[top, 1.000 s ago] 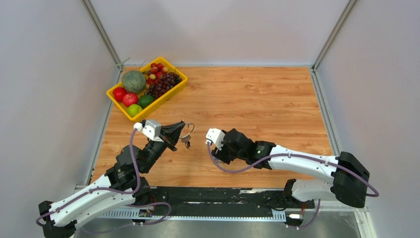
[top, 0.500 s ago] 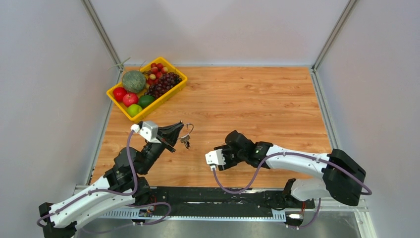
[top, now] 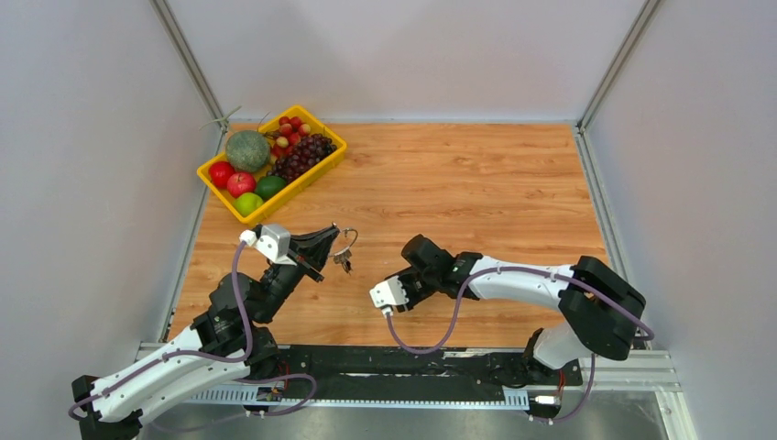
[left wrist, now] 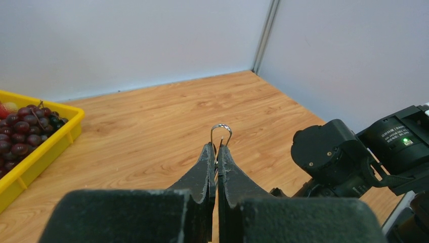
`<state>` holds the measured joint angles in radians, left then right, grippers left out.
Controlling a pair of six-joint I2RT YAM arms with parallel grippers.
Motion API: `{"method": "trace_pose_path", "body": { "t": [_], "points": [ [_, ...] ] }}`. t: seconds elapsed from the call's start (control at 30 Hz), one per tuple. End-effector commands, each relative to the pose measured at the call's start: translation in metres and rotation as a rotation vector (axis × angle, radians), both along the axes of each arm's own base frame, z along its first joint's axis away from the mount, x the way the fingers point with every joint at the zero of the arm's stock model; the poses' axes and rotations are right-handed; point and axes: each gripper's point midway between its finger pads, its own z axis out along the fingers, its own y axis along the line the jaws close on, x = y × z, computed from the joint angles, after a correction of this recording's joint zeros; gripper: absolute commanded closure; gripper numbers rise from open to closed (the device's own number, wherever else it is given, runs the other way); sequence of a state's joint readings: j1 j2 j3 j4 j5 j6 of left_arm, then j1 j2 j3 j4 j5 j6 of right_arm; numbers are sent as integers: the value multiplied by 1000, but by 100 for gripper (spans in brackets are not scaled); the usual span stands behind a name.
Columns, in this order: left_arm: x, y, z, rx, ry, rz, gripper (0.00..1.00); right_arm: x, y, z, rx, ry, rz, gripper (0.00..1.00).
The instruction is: Put the keys on the keyring
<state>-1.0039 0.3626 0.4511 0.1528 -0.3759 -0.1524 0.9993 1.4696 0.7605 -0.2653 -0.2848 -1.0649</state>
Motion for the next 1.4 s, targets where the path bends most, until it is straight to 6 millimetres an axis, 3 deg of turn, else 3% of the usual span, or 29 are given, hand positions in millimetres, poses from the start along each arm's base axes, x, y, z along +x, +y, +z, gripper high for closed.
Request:
{"method": "trace_pose_path", "body": {
  "t": [0.0,0.8,1.17,1.3,1.37],
  "points": [
    [-3,0,12,-53,-21,-14,100,7,20,14,61,-7,66,62],
    [0,-2,9,-36,-15,-6,100,5,21,-8,28,79,104,69],
    [0,-2,9,-36,-15,-6,100,2,20,-12,2,121,109,83],
    [0,-1,9,-34,-15,-4,100,2,19,-14,-11,133,105,99],
    [0,-2,9,-34,-14,-4,100,1,18,-13,-16,146,99,100]
  ]
}}
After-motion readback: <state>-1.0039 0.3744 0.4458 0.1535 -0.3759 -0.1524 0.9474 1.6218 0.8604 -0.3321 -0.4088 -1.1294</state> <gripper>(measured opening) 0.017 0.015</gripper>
